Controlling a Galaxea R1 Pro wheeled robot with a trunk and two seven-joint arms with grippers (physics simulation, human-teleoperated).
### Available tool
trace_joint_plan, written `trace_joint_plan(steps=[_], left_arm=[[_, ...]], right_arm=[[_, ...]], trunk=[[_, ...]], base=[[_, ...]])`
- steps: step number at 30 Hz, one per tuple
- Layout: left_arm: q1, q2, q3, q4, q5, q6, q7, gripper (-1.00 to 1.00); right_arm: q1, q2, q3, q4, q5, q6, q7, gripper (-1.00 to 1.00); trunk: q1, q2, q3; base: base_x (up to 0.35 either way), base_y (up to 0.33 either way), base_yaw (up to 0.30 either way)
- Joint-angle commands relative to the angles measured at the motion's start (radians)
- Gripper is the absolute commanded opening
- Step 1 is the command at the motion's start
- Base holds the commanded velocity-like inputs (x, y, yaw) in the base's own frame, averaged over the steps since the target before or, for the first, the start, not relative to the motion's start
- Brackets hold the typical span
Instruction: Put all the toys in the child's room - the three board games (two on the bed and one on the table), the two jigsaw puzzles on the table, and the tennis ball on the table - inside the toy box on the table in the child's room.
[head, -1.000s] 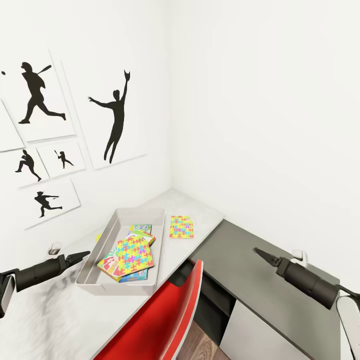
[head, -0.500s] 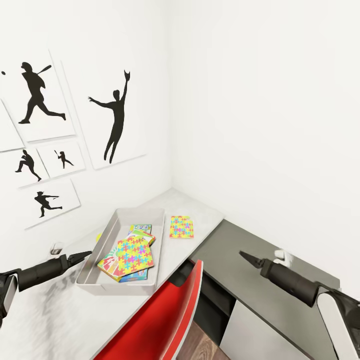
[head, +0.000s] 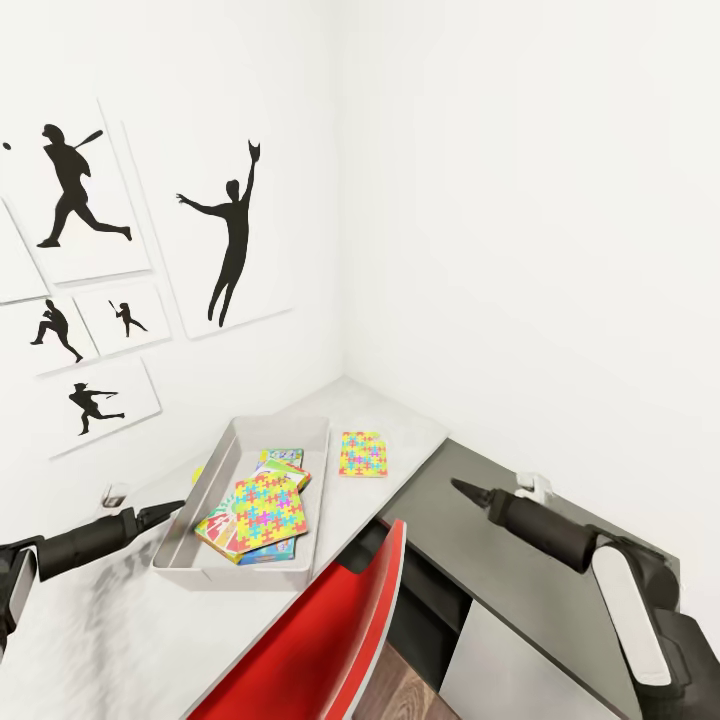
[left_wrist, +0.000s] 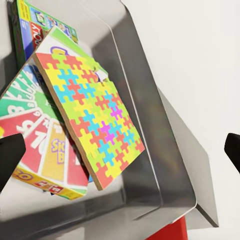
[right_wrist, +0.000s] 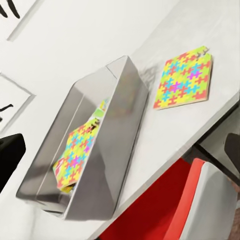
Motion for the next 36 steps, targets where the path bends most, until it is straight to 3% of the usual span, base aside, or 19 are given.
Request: trace_joint_plan(steps=[1, 9, 14, 25, 29, 36], left_arm=[[-0.002, -0.001, 0.005, -0.001, -0.010, 0.008, -0.009, 1.00], [-0.007, -0.020, 0.004, -0.002, -0.011, -0.016, 0.002, 1.00], [-0.010, -0.036, -0.012, -0.014, -0.010, -0.012, 0.063, 1.00], [-0.022, -0.058, -0.061, -0.099, -0.010, 0.086, 0.173, 1.00], [-0.048, -0.069, -0.099, -0.144, -0.010, 0.140, 0.234, 1.00], [-0.095, -0.077, -0.144, -0.164, -0.010, 0.164, 0.333, 1.00]], right_arm=[[-0.014, 0.001, 0.010, 0.000, 0.003, 0.014, -0.006, 1.00], [-0.102, 0.004, 0.071, 0.000, 0.001, 0.071, -0.092, 1.00], [-0.151, 0.016, 0.094, 0.004, -0.004, 0.093, -0.153, 1.00], [-0.246, 0.073, 0.111, 0.068, 0.000, 0.147, -0.225, 1.00], [-0.304, 0.110, 0.117, 0.130, 0.001, 0.161, -0.288, 1.00], [-0.381, 0.154, 0.171, 0.233, 0.002, 0.164, -0.386, 1.00]], trunk=[[0.001, -0.002, -0.002], [0.001, -0.002, -0.002], [0.001, -0.002, -0.002], [0.001, -0.002, -0.002], [0.001, -0.002, -0.002], [0.001, -0.002, -0.002]], base=[[0.000, 0.000, 0.000], [0.000, 0.000, 0.000], [0.000, 0.000, 0.000], [0.000, 0.000, 0.000], [0.000, 0.000, 0.000], [0.000, 0.000, 0.000]])
